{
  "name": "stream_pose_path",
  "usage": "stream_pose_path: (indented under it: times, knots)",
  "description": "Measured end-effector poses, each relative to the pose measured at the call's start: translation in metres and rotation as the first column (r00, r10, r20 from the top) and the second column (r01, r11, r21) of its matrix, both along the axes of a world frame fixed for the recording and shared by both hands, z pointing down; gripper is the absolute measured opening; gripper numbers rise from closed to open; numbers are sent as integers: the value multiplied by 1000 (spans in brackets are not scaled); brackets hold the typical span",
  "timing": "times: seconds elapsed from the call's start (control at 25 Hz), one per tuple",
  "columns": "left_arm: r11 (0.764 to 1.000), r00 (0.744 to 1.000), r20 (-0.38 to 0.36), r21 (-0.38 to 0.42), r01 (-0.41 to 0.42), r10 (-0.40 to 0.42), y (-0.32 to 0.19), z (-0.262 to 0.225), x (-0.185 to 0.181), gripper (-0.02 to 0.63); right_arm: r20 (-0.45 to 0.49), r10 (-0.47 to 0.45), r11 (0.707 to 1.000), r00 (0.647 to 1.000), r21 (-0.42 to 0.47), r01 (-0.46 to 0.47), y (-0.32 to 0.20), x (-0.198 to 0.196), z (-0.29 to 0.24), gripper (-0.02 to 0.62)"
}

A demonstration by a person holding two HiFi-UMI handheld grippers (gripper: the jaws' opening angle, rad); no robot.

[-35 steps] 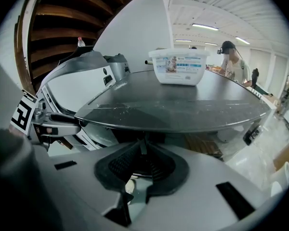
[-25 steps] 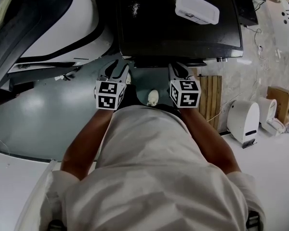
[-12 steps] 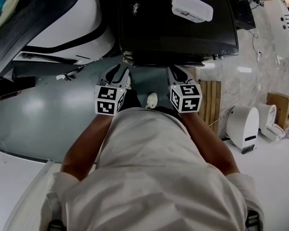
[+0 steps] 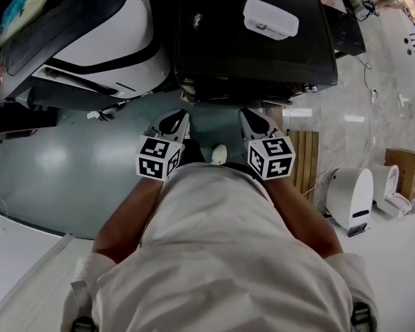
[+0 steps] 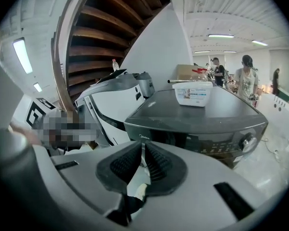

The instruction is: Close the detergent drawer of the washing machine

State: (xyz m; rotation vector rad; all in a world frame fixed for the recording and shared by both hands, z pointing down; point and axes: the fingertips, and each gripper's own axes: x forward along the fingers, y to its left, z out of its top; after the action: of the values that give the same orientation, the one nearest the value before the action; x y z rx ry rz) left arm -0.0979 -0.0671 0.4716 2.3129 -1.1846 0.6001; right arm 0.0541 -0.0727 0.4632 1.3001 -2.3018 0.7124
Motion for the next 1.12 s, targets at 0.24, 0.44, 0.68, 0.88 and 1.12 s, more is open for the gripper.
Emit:
stream_pose_path:
  times: [0.24, 0.44, 0.68, 0.88, 1.12]
  knots:
    - [999, 1000, -4, 26, -21, 21, 19, -15, 15, -2, 21, -33, 999, 999, 39, 33, 17, 10, -12, 23]
    - [999, 999, -34, 30, -38, 39, 34, -26, 31, -3, 48, -83, 995, 995, 60, 80, 35, 19, -23, 17]
    - [998, 997, -60, 37, -55, 58, 51, -40, 48, -3, 93, -106, 992, 990, 81, 99, 52, 33, -36, 15]
    - [998, 994, -96, 35, -50, 53, 62, -49, 56, -3, 98, -140, 987, 985, 95, 130, 63, 37, -41, 12]
    - [998, 994, -101, 30, -47, 49, 71, -53, 57, -3, 109, -161, 983, 981, 104, 150, 68, 38, -46, 9]
